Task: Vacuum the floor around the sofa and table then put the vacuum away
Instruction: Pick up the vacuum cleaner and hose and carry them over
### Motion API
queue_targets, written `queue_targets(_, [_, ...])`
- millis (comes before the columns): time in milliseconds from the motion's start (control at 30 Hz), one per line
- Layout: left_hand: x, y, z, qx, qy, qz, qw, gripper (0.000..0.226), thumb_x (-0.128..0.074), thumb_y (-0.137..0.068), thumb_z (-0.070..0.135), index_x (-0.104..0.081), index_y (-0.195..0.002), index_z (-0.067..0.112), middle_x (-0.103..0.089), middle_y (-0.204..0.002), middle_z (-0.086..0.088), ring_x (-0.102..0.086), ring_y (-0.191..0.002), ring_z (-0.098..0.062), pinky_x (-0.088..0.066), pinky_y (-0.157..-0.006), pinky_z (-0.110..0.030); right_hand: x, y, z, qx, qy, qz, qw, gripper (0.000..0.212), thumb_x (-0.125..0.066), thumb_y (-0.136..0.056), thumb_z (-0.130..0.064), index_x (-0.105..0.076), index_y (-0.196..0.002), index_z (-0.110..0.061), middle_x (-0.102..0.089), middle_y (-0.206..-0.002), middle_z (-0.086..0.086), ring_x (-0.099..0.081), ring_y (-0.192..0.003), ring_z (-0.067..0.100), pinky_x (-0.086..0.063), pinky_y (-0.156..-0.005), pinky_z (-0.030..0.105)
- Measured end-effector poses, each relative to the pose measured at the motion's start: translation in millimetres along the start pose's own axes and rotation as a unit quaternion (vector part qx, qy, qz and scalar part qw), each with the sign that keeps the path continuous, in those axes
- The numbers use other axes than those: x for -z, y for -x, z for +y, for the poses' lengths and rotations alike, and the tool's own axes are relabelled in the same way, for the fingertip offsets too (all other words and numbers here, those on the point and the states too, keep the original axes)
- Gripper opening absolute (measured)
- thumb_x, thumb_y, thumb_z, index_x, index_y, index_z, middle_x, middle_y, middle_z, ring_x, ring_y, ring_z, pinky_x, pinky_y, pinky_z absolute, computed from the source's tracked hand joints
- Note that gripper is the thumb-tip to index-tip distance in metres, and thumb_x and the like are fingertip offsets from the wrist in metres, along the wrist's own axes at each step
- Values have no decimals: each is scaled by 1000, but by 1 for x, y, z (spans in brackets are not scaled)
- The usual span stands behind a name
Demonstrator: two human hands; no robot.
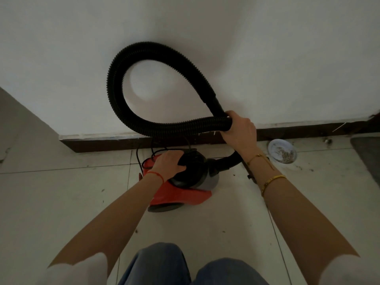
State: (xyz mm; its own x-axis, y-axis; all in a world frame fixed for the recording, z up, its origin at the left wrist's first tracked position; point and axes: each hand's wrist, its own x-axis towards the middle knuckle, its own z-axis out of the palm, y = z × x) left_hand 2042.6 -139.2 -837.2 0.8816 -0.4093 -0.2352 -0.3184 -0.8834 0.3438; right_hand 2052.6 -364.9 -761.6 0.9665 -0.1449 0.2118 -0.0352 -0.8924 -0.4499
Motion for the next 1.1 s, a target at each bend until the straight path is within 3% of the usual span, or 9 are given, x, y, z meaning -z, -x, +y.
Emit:
queue_targets(167, [22,27,11,15,17,3,1000,46,-61,-88,30,-50,-130,14,-57,-124,-7,-55,-113,-24,-44,-93,-33,36,13,-14,5,-36,32,999,45,-66,-82,-26,-58,-126,-17,-72,-95,12,-67,-84,31,-53,-70,35])
queue_targets(300, [79,65,40,14,33,-10,999,43,-64,-87,28,-54,-127,14,-61,-120,-7,-58,-109,-25,-48,-90,-34,96,27,-44,-17,-60,35,997,43,-66,-81,-23,-60,-123,-16,-73,-92,13,-67,-82,33,-54,-71,36])
queue_targets(500, [196,138,95,12,29,-38,999,37,-65,-85,27,-57,-119,15,-64,-112,-6,-60,-103,-25,-51,-87,-37,223,43,-106,-40,-90,25,995,42,-67,-77,-19,-62,-118,-19,-73,-86,7,-68,-75,27,-54,-67,31])
queue_targets(667, [305,200,156,10,20,-61,998,31,-64,-86,27,-57,-114,16,-64,-107,-4,-62,-97,-23,-53,-84,-35,347,58,-163,-46,-80,10,996,40,-66,-77,-14,-62,-116,-20,-71,-77,1,-66,-66,21,-43,-57,23])
queue_targets(800, [386,245,206,9,16,-80,997,36,-64,-87,26,-56,-120,15,-65,-109,-5,-63,-98,-23,-54,-84,-35,442,68,-196,-74,-93,7,993,37,-67,-78,-15,-62,-115,-21,-68,-73,-7,-60,-61,11,-34,-52,11])
queue_targets(1000, [468,293,262,3,17,-94,995,46,-65,-87,27,-52,-129,15,-63,-117,-7,-61,-107,-25,-51,-91,-37,546,82,-227,-97,-91,22,991,37,-68,-79,-15,-62,-115,-20,-68,-73,-3,-60,-61,13,-46,-57,21])
queue_targets(1100, [486,307,277,-8,22,-88,996,40,-65,-86,27,-56,-124,15,-63,-114,-5,-61,-104,-23,-51,-91,-35,575,92,-237,-96,-76,44,991,37,-68,-78,-18,-61,-113,-25,-66,-69,-6,-62,-60,15,-55,-70,39])
